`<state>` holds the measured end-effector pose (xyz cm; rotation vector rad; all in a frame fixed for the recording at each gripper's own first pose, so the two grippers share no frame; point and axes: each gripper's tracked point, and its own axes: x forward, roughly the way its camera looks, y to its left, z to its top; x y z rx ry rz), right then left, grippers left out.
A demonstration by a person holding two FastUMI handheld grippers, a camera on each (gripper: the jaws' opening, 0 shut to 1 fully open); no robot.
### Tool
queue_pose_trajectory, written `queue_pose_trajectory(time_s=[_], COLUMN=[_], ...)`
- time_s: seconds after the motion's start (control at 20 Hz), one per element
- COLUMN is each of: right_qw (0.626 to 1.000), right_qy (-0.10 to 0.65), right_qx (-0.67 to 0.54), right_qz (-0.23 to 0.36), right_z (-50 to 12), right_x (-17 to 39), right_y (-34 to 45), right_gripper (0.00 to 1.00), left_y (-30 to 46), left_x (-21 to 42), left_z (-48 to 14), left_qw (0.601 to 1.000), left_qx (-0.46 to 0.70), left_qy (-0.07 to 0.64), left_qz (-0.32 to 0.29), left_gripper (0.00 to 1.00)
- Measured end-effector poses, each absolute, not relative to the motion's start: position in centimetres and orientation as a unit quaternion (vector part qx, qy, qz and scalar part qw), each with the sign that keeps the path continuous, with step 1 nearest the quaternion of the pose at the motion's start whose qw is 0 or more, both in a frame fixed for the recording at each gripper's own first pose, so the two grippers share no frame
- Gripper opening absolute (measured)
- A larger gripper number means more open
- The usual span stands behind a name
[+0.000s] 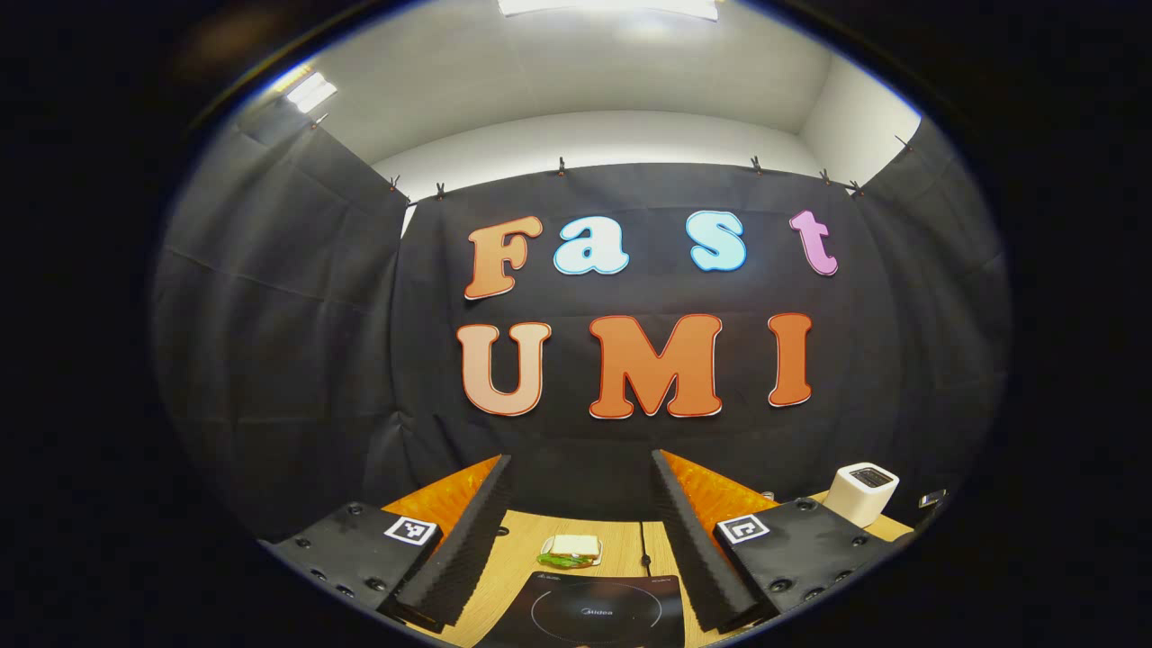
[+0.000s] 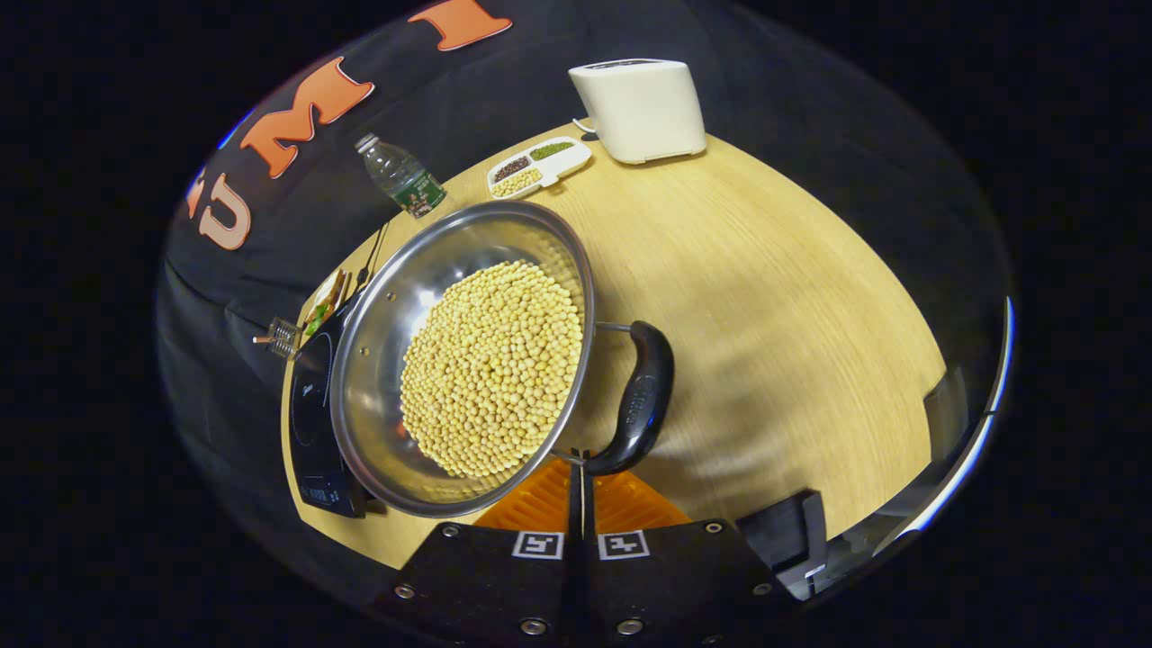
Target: First push the handle of the pot to place it horizontally, then grasp the pot with both hands and set it on the induction cooktop.
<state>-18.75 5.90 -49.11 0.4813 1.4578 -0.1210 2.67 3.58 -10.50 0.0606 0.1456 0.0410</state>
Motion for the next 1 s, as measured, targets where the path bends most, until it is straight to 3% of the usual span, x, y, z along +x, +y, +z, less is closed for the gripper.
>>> queue_pose_trajectory(time_s=[1.0], right_qw=[0.732], right_qy=[0.637], right_qx=[0.227], right_qz=[-0.084], right_z=[-51.7], right_x=[-11.6], right_y=[1.2], right_gripper=[0.00], left_y=[1.6], left_x=[3.2], left_z=[-14.7], left_qw=[0.992], left_qx=[0.044], left_qy=[0.116], left_qz=[-0.021], left_gripper=[0.99])
